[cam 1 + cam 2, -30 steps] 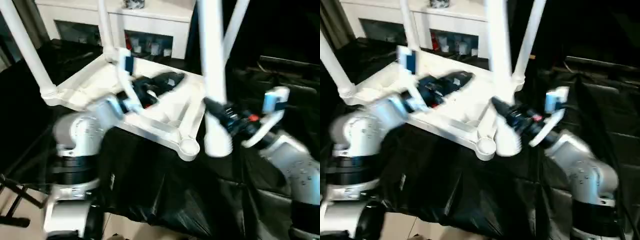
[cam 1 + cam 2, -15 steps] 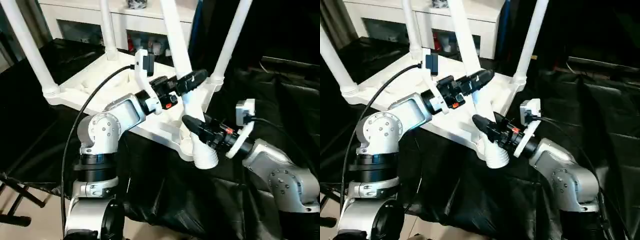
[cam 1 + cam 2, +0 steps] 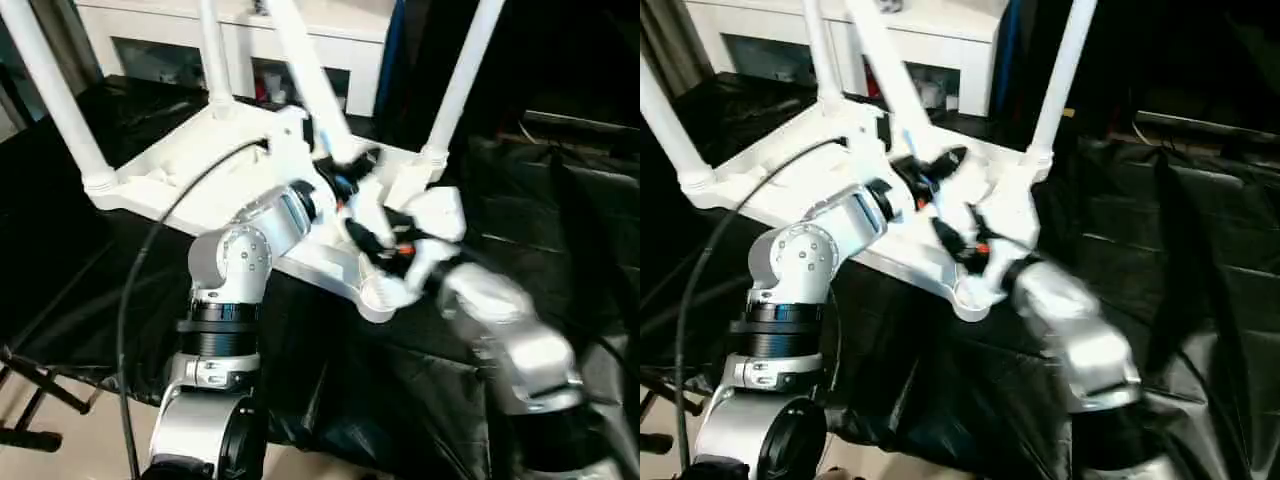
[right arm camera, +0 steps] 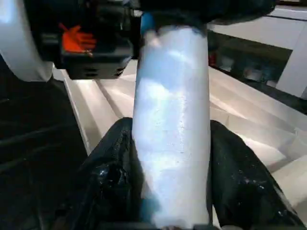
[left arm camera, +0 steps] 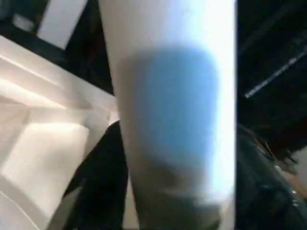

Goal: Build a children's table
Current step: Pick table leg

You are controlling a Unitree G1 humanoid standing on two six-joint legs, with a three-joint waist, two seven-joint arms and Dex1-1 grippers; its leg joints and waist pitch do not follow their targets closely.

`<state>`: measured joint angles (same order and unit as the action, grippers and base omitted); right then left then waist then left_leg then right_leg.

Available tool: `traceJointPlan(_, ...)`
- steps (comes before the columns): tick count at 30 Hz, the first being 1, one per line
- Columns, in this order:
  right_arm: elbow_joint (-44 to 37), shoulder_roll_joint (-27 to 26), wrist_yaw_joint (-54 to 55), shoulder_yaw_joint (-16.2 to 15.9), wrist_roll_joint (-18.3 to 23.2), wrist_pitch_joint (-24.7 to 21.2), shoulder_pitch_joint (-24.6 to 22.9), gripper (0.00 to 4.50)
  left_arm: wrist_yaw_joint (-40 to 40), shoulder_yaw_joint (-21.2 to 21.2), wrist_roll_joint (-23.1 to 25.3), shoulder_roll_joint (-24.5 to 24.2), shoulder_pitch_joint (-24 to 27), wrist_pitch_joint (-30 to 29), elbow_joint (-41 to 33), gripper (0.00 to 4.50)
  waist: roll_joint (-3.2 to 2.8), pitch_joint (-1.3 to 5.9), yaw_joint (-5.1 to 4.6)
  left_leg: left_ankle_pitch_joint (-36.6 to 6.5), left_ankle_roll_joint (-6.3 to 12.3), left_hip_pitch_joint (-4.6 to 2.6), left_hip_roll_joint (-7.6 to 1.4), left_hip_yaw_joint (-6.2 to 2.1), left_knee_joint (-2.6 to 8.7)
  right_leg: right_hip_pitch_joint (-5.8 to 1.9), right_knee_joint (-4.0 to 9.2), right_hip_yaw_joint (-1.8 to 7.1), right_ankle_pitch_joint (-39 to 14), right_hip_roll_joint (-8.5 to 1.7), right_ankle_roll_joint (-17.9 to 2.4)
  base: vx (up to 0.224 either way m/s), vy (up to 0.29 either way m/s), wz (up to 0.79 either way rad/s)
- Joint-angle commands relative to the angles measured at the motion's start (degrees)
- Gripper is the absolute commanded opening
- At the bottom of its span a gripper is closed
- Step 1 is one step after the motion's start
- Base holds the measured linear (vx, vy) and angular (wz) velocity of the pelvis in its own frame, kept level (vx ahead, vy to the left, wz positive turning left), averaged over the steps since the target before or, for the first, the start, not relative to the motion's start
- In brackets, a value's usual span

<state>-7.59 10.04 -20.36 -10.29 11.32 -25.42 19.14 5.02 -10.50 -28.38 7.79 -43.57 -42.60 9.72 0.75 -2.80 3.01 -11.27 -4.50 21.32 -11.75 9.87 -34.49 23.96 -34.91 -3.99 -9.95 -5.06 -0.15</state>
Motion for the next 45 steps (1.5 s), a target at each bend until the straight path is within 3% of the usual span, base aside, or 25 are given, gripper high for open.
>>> traceJointPlan(1, -2.8, 0.1, 0.4, 0.8, -0.1, 4.1, 1.2, 1.83, -4.7, -3.3, 4.2, 6.0, -0.1, 2.4, 0.9, 2.46, 0.11, 3.85, -0.12, -6.3, 1.45, -0.04, -0.41, 0.05, 3.67, -3.90, 4.14, 2.11, -7.8, -1.66, -8.7, 0.000, 0.000, 0.00)
traceJointPlan(7, -1.7, -2.4, 2.2, 1.0, -0.6, 5.2, 1.8, 1.83, -3.6, -2.5, 1.1, 6.5, 0.3, 3.6, 0.3, 2.10, -0.04, 3.76, -0.15, -7.9, 0.74, -0.20, -0.46, 0.07, 3.78, -3.76, 4.15, 2.19, -8.8, -1.73, -8.4, 0.000, 0.000, 0.00)
traceJointPlan(8, -1.4, -3.3, 1.8, 2.0, 1.0, 4.7, 1.8, 1.83, -2.8, -2.0, -0.1, 6.2, 0.4, 3.3, 0.0, 2.04, -0.01, 3.78, -0.14, -7.7, 0.73, -0.19, -0.46, 0.06, 3.77, -3.80, 4.09, 2.19, -8.3, -1.71, -8.3, 0.000, 0.000, 0.00)
traceJointPlan(10, -1.3, -4.0, 0.4, 4.0, 4.3, 3.5, 1.9, 2.39, -1.0, -1.4, -1.8, 5.3, 0.3, 2.6, -0.2, 1.96, -0.05, 3.81, -0.16, -7.7, 1.01, -0.17, -0.47, 0.06, 3.78, -3.84, 3.93, 2.21, -6.8, -1.73, -9.0, 0.000, 0.000, 0.00)
traceJointPlan(12, -1.3, -3.8, -2.7, 6.1, 8.7, 1.7, 2.0, 2.53, 3.0, 0.0, -3.8, 3.5, 0.2, 1.2, -0.6, 1.90, 0.09, 3.85, -0.11, -7.7, 1.63, -0.21, -0.37, 0.16, 3.72, -3.95, 3.91, 2.24, -6.7, -1.79, -9.2, 0.000, 0.000, 0.00)
traceJointPlan(14, -1.1, -0.2, -9.3, 7.2, 12.7, -1.2, 2.0, 2.86, 8.9, 0.7, -6.5, 1.0, -0.3, -0.8, -1.1, 1.83, -0.09, 3.90, 0.08, -7.4, 2.40, -0.34, -0.51, 0.14, 3.64, -3.95, 3.80, 2.20, -6.3, -1.78, -9.5, 0.000, 0.000, 0.00)
traceJointPlan(20, -0.9, 6.5, -20.2, 7.8, 17.8, -6.0, 1.9, 3.38, 19.4, 2.7, -10.2, -4.2, -0.9, -4.1, -0.6, 1.82, 0.25, 3.85, 0.44, -4.9, 3.72, -0.05, -0.49, 0.26, 3.46, -4.18, 3.58, 2.30, -4.1, -1.91, -11.7, 0.000, 0.000, 0.00)
traceJointPlan(21, -1.5, 10.2, -25.7, 7.3, 20.3, -9.7, 1.7, 3.43, 25.6, 4.3, -12.1, -6.8, -0.9, -5.4, -0.7, 1.82, 0.52, 3.84, 0.38, -5.0, 3.65, -0.02, -0.50, 0.27, 3.46, -4.28, 3.67, 2.26, -5.3, -1.97, -11.8, 0.000, 0.000, 0.00)
traceJointPlan(23, -1.8, 13.4, -30.6, 7.3, 23.7, -14.0, 1.7, 3.61, 32.6, 5.8, -14.6, -9.4, -0.9, -7.3, -1.2, 1.82, 0.25, 3.73, 0.64, -5.6, 4.17, -0.42, -0.44, 0.27, 3.50, -4.28, 3.64, 2.32, -7.2, -1.75, -12.0, 0.000, 0.000, 0.00)
traceJointPlan(26, -1.3, 15.9, -35.9, 8.4, 29.2, -18.1, 2.0, 3.81, 42.8, 7.4, -17.9, -12.0, -0.8, -8.7, -2.8, 1.82, 0.35, 3.77, 0.53, -5.9, 3.93, -0.24, -0.59, 0.32, 3.47, -4.21, 3.73, 2.24, -7.7, -2.08, -12.8, 0.000, 0.000, 0.00)
traceJointPlan(29, -2.0, 18.4, -40.2, 8.1, 33.1, -21.6, 2.3, 3.81, 50.2, 7.9, -20.2, -13.2, -0.9, -10.0, -3.8, 1.82, 0.32, 3.83, 0.88, -5.1, 4.02, -0.45, -0.70, 0.35, 3.48, -4.24, 3.55, 2.25, -7.2, -2.07, -13.8, 0.000, 0.000, 0.00)
traceJointPlan(31, -2.2, 18.8, -41.1, 8.0, 33.7, -22.1, 2.3, 3.81, 51.1, 8.0, -20.6, -13.4, -0.9, -10.5, -3.8, 1.82, 0.29, 3.85, 0.99, -5.1, 3.94, -0.50, -0.81, 0.36, 3.42, -4.23, 3.41, 2.29, -6.7, -2.14, -14.1, 0.000, 0.000, 0.00)
traceJointPlan(32, -2.6, 19.5, -42.9, 7.8, 35.6, -24.1, 2.5, 3.65, 53.5, 8.5, -22.0, -13.9, -1.4, -12.1, -3.9, 1.81, 0.35, 3.70, 0.98, -6.0, 3.60, -0.51, -0.71, 0.43, 3.50, -4.18, 3.65, 2.24, -8.3, -2.14, -13.9, 0.000, 0.000, 0.00)
traceJointPlan(36, -2.0, 20.4, -45.1, 6.7, 35.9, -25.2, 2.7, 3.45, 56.3, 10.0, -22.2, -14.4, -2.3, -11.6, -3.2, 1.81, 0.25, 3.83, 1.15, -5.8, 2.67, -0.48, -0.78, 0.32, 3.52, -4.30, 3.77, 2.25, -9.6, -2.27, -13.1, 0.000, 0.000, 0.00)
traceJointPlan(42, -1.9, 21.3, -47.0, 5.7, 37.1, -27.3, 3.0, 2.71, 59.7, 10.9, -22.0, -15.4, -3.5, -10.8, -1.4, 1.81, 0.27, 3.79, 1.36, -5.6, 2.34, -0.46, -0.67, 0.34, 3.52, -4.29, 3.80, 2.19, -10.0, -2.20, -12.8, 0.000, 0.000, 0.00)
traceJointPlan(45, -2.1, 21.3, -47.0, 5.5, 37.7, -27.8, 3.1, 2.59, 60.4, 10.8, -22.1, -15.5, -3.4, -11.2, -1.4, 1.81, -0.07, 3.84, 1.57, -5.5, 2.12, -0.56, -0.73, 0.32, 3.49, -4.24, 3.84, 2.21, -10.5, -2.24, -12.7, 0.000, 0.000, 0.00)
